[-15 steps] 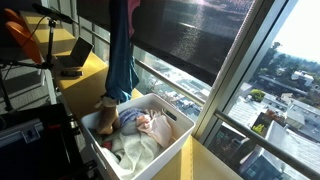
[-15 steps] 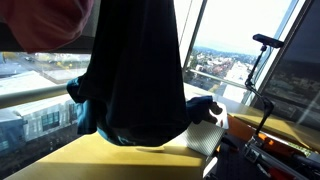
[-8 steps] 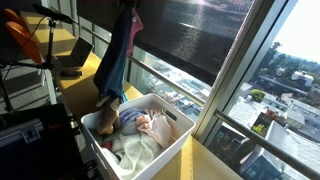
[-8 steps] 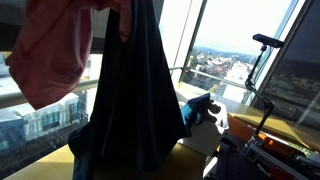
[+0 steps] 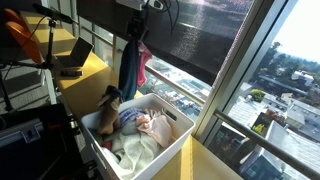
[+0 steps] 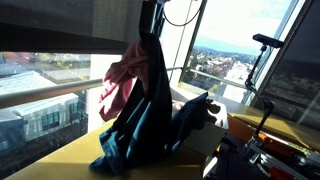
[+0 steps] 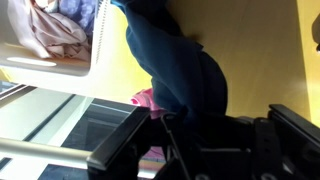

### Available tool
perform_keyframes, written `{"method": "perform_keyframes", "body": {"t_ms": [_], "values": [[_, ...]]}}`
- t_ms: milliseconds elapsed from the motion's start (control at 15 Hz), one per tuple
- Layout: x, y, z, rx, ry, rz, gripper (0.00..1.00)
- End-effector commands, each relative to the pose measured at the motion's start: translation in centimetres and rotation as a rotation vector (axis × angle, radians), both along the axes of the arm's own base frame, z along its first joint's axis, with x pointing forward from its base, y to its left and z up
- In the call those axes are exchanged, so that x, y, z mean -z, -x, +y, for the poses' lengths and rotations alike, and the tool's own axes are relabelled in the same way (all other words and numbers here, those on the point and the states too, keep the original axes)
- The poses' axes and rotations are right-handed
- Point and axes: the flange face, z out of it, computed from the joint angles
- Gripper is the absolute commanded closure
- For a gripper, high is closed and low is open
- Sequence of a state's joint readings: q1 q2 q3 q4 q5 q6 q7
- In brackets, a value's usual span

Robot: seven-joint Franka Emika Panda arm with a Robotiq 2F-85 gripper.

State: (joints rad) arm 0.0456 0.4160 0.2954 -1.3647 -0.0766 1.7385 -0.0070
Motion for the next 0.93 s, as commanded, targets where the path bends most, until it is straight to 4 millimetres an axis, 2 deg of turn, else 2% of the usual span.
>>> {"method": "perform_keyframes", "body": {"t_ms": [0, 333, 533, 733, 867], "values": [[3.3, 4.0, 0.3, -0.041, 0.015, 0.03, 1.0], [10.3, 8.8, 1.4, -0.088, 0.038, 0.036, 1.0], [15.0, 12.6, 2.3, -0.116, 0.046, 0.019, 1.0], [17.5, 14.7, 3.2, -0.14, 0.046, 0.003, 1.0], [17.8, 15.3, 3.7, -0.15, 0.044, -0.01, 1.0]]}}
